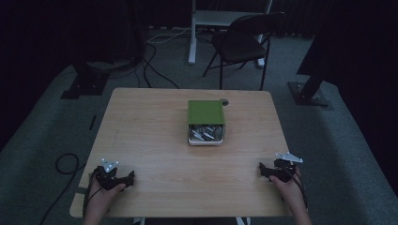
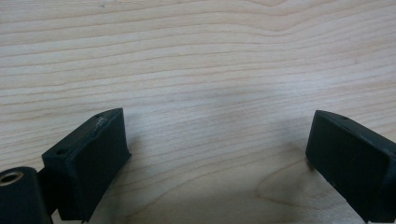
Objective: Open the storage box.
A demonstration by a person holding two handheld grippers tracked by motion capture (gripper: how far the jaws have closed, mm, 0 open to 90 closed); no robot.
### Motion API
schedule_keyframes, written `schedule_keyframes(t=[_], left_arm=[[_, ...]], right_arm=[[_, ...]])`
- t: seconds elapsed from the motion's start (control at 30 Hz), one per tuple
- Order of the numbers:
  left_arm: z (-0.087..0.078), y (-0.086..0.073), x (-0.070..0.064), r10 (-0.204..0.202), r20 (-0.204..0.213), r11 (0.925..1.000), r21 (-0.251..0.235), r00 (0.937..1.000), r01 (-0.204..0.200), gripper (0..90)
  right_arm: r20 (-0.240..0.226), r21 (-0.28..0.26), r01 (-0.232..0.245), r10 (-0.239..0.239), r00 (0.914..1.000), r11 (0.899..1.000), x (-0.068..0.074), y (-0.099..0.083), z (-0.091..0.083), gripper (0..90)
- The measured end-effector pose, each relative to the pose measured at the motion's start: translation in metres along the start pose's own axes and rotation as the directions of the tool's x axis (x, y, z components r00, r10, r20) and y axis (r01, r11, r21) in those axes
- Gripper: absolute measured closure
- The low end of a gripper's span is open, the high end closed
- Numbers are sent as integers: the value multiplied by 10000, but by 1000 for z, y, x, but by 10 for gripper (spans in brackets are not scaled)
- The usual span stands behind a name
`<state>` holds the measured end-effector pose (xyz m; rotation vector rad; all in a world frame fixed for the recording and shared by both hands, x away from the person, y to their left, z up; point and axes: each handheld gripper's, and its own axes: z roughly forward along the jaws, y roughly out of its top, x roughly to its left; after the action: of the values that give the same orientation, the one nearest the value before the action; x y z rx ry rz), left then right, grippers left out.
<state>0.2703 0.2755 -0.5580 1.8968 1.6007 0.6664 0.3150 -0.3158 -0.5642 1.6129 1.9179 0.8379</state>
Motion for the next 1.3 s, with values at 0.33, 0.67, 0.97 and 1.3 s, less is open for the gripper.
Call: schedule_keyframes(t=[0.33,0.67,0.97,1.3], left_arm=[[0,0,-2,307,229,9995,-1,9993,-307,61],[2,4,-16,1171,792,9928,-331,9900,-1148,62],[3,19,-39,2239,679,9724,-829,9722,-2181,63],[13,28,-65,3353,833,9395,-1037,9384,-3264,62]], right_arm=[[-140,0,123,-123,9998,9999,1,0,0,109],[-140,8,125,-125,9998,9999,1,0,0,109],[-141,11,126,-126,9998,9999,1,0,0,109],[-143,12,127,-127,9998,9999,1,0,0,109]])
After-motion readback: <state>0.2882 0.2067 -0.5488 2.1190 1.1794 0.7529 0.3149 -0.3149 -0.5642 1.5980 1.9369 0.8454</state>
